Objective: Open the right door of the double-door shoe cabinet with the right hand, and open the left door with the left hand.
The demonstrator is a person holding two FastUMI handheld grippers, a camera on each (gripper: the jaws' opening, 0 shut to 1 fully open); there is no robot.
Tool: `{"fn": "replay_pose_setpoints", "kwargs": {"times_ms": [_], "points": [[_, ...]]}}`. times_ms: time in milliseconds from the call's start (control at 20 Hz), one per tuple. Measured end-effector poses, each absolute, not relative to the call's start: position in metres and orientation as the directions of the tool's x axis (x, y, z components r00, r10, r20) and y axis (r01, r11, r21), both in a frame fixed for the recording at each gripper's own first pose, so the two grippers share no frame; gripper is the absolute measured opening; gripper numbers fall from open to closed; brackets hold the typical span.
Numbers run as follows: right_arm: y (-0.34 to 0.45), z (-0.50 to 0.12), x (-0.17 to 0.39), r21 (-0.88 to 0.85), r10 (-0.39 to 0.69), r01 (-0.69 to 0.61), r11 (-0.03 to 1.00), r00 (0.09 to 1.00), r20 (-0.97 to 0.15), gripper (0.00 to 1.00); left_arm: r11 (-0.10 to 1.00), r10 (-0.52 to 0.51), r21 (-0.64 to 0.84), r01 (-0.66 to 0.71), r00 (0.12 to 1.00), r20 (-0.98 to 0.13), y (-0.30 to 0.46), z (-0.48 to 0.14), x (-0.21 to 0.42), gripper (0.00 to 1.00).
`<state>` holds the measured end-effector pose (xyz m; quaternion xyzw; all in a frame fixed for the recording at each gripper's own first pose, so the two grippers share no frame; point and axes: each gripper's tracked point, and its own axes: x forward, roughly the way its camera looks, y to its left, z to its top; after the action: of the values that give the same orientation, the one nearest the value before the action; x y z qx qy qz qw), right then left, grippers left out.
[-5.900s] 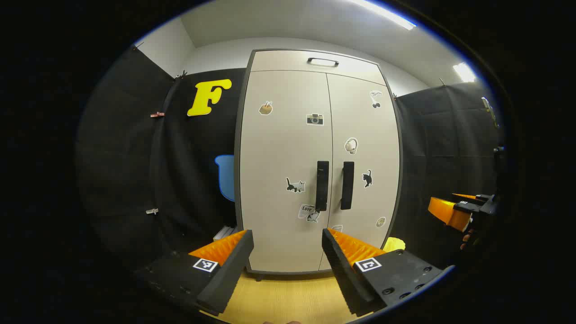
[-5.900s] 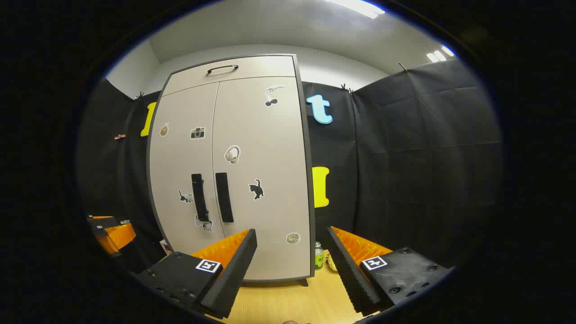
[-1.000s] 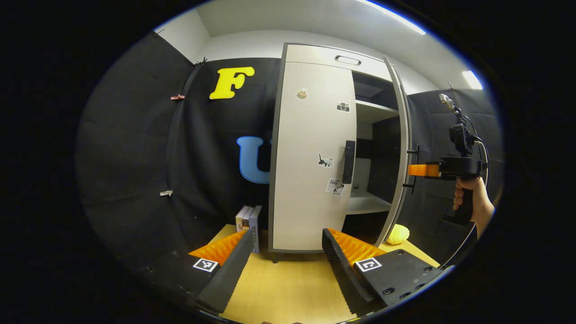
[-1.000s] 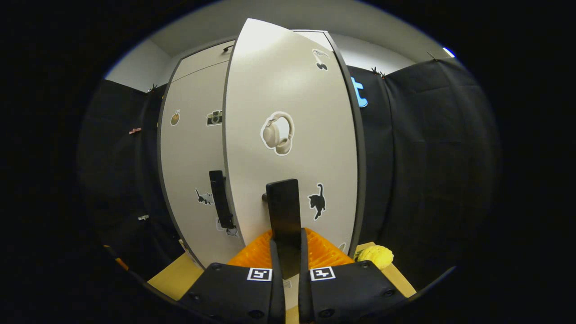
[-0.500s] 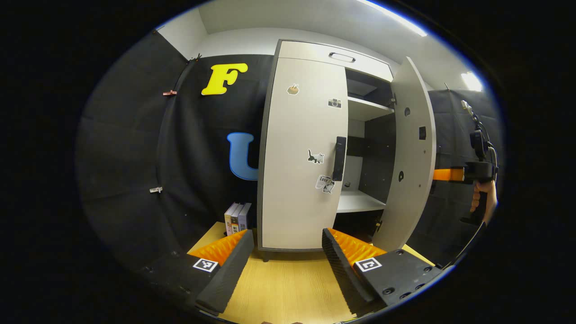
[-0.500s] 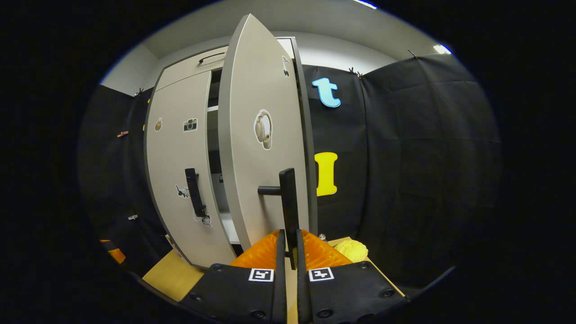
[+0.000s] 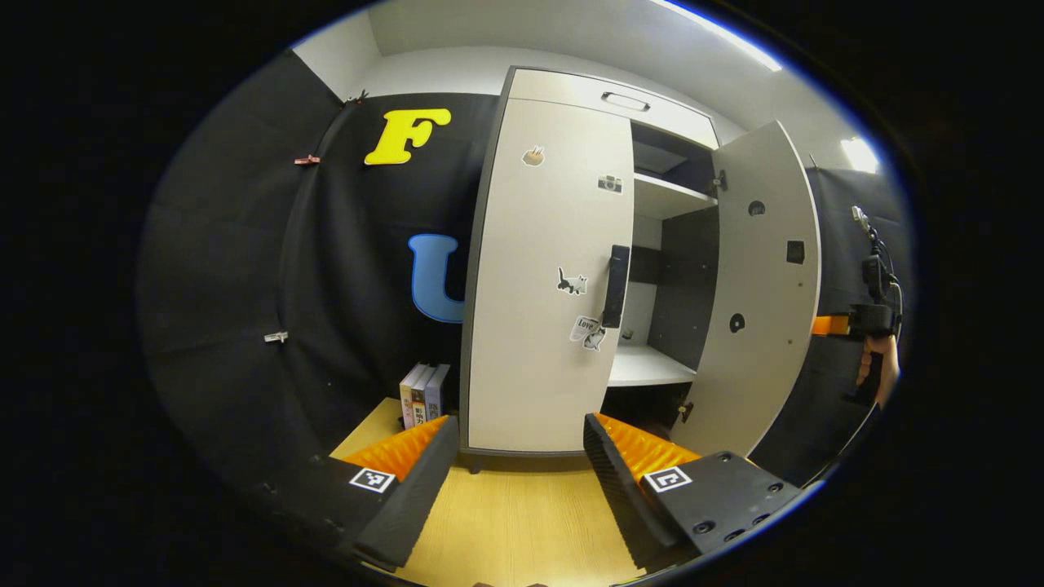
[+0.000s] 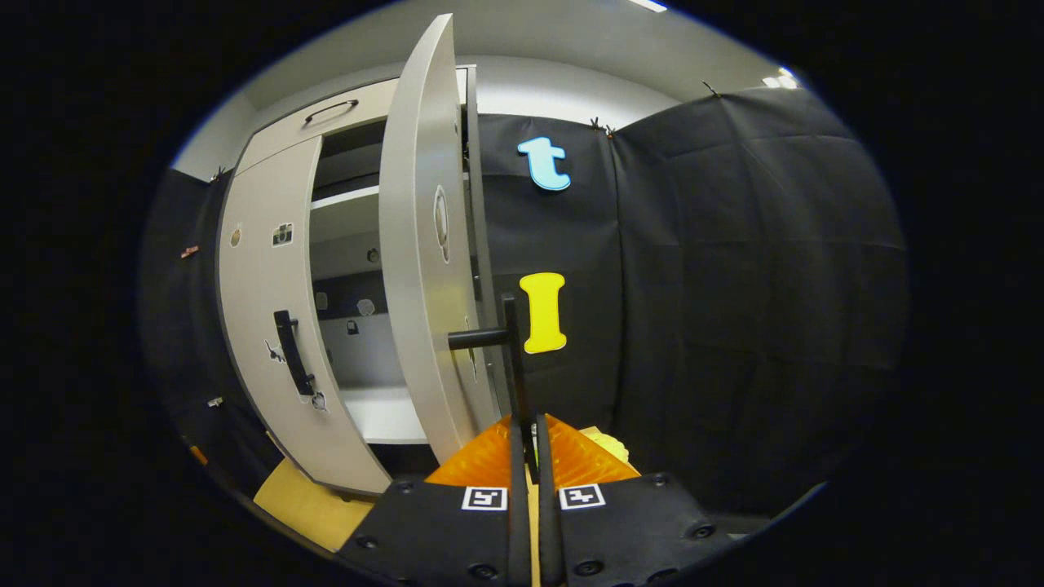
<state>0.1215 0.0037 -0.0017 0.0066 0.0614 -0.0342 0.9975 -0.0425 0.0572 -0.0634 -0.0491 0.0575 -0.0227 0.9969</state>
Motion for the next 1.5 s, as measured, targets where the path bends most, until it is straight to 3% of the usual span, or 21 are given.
{"fn": "replay_pose_setpoints", "kwargs": {"times_ms": [400, 500, 550, 700, 850, 1000, 1100, 1150, 1300, 1400, 1500], "points": [[-0.006, -0.005, 0.084, -0.037, -0.119, 0.117, 0.992, 0.991, -0.06, 0.14, 0.993, -0.08, -0.098, 0.065, 0.984, -0.159, 0.04, -0.076, -0.024, 0.95], [-0.004, -0.007, 0.077, -0.032, -0.13, 0.128, 0.991, 0.99, -0.052, 0.26, 0.993, -0.093, -0.088, 0.08, 0.983, -0.157, 0.032, -0.075, -0.017, 0.95], [-0.002, -0.008, 0.072, -0.017, -0.134, 0.133, 0.991, 0.99, -0.049, 0.2, 0.993, -0.098, -0.082, 0.086, 0.983, -0.157, 0.03, -0.075, -0.015, 0.95], [0.006, -0.015, 0.065, 0.01, -0.139, 0.139, 0.99, 0.99, -0.04, 0.36, 0.992, -0.112, -0.076, 0.101, 0.982, -0.154, 0.022, -0.073, -0.009, 0.95], [0.022, -0.028, 0.057, 0.009, -0.107, 0.108, 0.994, 0.991, -0.078, 0.43, 0.991, -0.12, -0.078, 0.109, 0.981, -0.151, 0.016, -0.069, -0.005, 0.95], [0.034, -0.042, 0.051, 0.012, -0.072, 0.074, 0.997, 0.989, -0.128, 0.43, 0.989, -0.136, -0.071, 0.128, 0.984, -0.117, 0.009, -0.05, 0.005, 0.95], [0.051, -0.051, 0.052, 0.017, -0.018, 0.021, 1.0, 0.987, -0.161, 0.6, 0.988, -0.139, -0.081, 0.132, 0.986, -0.095, 0.005, -0.037, 0.015, 0.95], [0.055, -0.053, 0.053, 0.016, -0.009, 0.012, 1.0, 0.986, -0.167, 0.77, 0.987, -0.138, -0.091, 0.13, 0.987, -0.088, 0.004, -0.031, 0.021, 0.95], [0.072, -0.06, 0.065, -0.01, 0.053, -0.056, 0.998, 0.983, -0.174, 0.84, 0.986, -0.125, -0.121, 0.115, 0.989, -0.081, 0.001, -0.014, 0.044, 0.95], [0.081, -0.063, 0.07, -0.02, 0.093, -0.099, 0.995, 0.978, -0.187, 0.99, 0.987, -0.122, -0.113, 0.113, 0.989, -0.08, -0.002, -0.005, 0.06, 0.95], [0.09, -0.061, 0.08, -0.016, 0.129, -0.134, 0.991, 0.977, -0.17, 1.0, 0.991, -0.113, -0.074, 0.107, 0.991, -0.078, -0.002, 0.003, 0.079, 0.95]]}}
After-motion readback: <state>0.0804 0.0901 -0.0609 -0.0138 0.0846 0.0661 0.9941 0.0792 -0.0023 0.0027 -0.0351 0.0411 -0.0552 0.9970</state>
